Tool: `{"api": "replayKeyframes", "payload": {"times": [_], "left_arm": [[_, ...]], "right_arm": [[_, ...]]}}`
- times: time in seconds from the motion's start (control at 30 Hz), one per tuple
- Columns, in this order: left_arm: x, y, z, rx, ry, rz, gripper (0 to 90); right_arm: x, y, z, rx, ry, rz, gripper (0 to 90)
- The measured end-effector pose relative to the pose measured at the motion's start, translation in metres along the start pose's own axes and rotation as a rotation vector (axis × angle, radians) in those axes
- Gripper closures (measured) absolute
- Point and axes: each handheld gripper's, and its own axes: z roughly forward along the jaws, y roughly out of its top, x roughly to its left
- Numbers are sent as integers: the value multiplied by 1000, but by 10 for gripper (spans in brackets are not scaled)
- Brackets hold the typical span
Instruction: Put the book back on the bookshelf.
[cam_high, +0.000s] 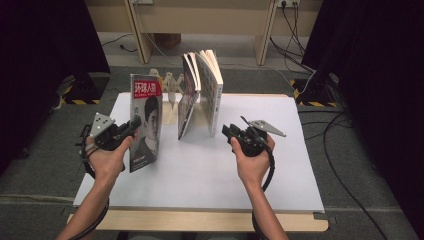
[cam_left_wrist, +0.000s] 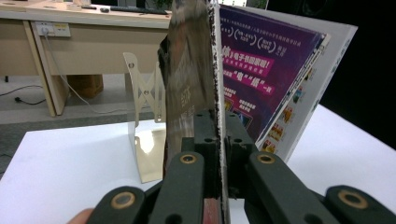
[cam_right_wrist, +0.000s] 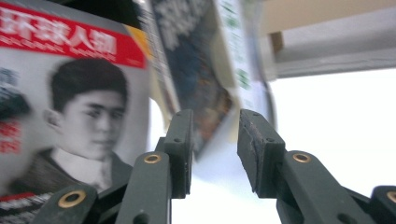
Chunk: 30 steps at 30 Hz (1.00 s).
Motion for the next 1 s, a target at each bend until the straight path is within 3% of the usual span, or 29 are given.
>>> {"api": "replayKeyframes", "payload": {"times": [0.2, 0.4, 0.8, 1.0], "left_arm": [[7, 4, 3, -29, 3, 5, 865], [17, 9, 7, -53, 19, -19, 865], [24, 28, 38, -155, 63, 5, 865], [22, 31, 55, -165, 76, 17, 865]], "right_arm": [[-23, -21, -6, 37, -53, 30, 663], [-41, -38, -10, 61, -95, 44, 666], [-53, -51, -17, 57, -135, 44, 668], [-64, -61, -17, 65, -172, 42, 661]]}}
